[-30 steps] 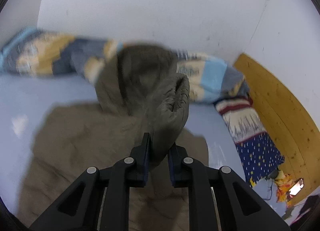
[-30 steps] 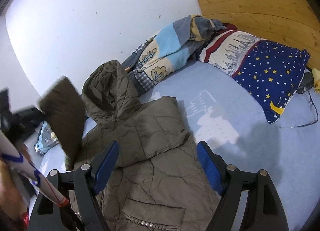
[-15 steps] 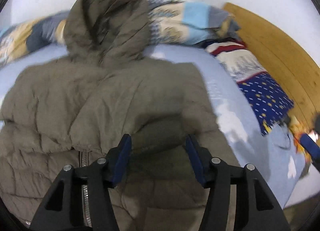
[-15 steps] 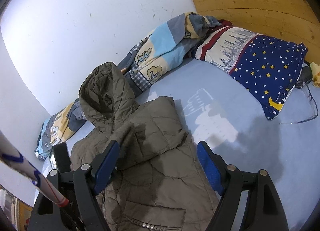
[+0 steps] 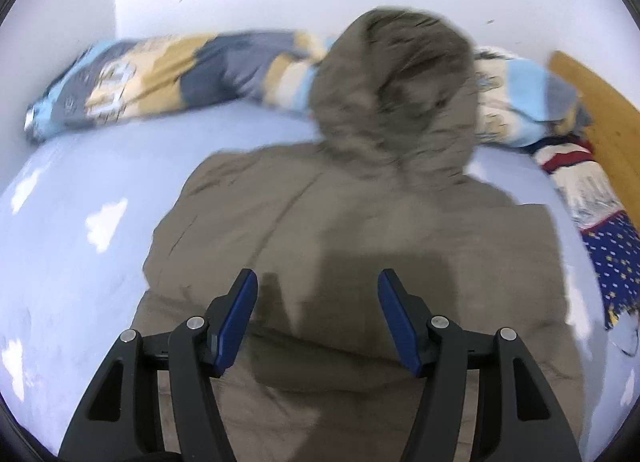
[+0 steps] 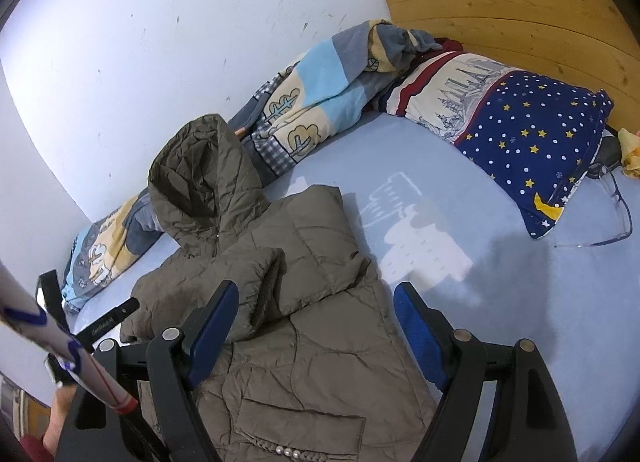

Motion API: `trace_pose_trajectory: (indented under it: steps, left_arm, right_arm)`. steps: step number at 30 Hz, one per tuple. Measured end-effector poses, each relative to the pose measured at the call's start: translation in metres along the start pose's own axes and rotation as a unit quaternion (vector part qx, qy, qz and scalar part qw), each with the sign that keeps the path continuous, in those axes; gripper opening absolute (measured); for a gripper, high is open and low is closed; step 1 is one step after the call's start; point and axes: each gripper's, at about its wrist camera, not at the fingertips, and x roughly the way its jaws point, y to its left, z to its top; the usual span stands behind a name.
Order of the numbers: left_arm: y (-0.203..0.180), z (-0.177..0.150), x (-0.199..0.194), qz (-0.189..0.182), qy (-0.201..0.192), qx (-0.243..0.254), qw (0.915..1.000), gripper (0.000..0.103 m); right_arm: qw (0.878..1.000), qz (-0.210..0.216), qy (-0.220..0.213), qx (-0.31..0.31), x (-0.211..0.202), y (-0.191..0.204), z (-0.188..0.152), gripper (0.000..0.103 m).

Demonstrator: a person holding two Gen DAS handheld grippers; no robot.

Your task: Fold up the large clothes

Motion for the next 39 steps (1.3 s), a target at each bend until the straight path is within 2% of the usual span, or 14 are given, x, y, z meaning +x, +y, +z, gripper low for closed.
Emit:
trace_pose_trajectory:
  steps: [5, 8, 12, 16, 20, 23, 27, 28, 30, 32, 36, 39]
  left_arm:
    - [0.007, -0.019, 0.044, 0.02, 0.042, 0.001, 0.9989, 0.063]
    - [0.001, -0.027, 0.044, 0.035, 0.036, 0.015, 0.9986, 0.063]
    - [0.0, -0.027, 0.023, 0.014, 0.022, 0.005, 0.9996, 0.063]
    - [0.003, -0.042, 0.0, -0.011, 0.026, 0.02, 0.9994, 0.063]
    - [0.019, -0.082, -0.029, -0.001, 0.043, 0.051, 0.9978, 0.063]
    - [0.042, -0.119, -0.053, 0.023, 0.064, 0.07, 0.9952, 0.063]
    - [0.073, -0.151, -0.076, 0.046, 0.071, 0.053, 0.995, 0.063]
    - [0.076, -0.153, -0.078, 0.047, 0.068, 0.046, 0.9955, 0.063]
    - [0.078, -0.15, -0.078, 0.038, 0.061, 0.033, 0.9969, 0.063]
    - [0.074, -0.144, -0.081, 0.028, 0.049, 0.031, 0.9979, 0.063]
    - [0.057, -0.13, -0.085, 0.043, 0.01, 0.071, 0.9965, 0.069]
    - [0.048, -0.127, -0.083, 0.035, 0.012, 0.094, 0.9949, 0.069]
  right_arm:
    - [1.0, -0.004, 0.01, -0.013, 0.006, 0.005, -0.004, 0.084]
    - [1.0, -0.006, 0.011, -0.019, 0.008, 0.006, -0.005, 0.084]
    - [1.0, -0.007, 0.016, -0.018, 0.011, 0.006, -0.005, 0.084]
    - [1.0, -0.006, 0.017, -0.017, 0.011, 0.007, -0.005, 0.084]
    - [0.999, -0.008, 0.016, -0.028, 0.01, 0.011, -0.007, 0.084]
    - [0.999, -0.007, 0.02, -0.034, 0.012, 0.014, -0.009, 0.084]
    - [0.998, -0.002, 0.029, -0.052, 0.017, 0.022, -0.015, 0.084]
    - [0.998, -0.001, 0.031, -0.058, 0.018, 0.025, -0.017, 0.084]
    - [0.996, 0.0, 0.039, -0.076, 0.023, 0.032, -0.024, 0.075]
    - [0.994, 0.001, 0.05, -0.094, 0.029, 0.04, -0.033, 0.072]
    - [0.992, 0.008, 0.069, -0.109, 0.039, 0.047, -0.046, 0.071]
    - [0.989, 0.012, 0.077, -0.127, 0.045, 0.055, -0.055, 0.071]
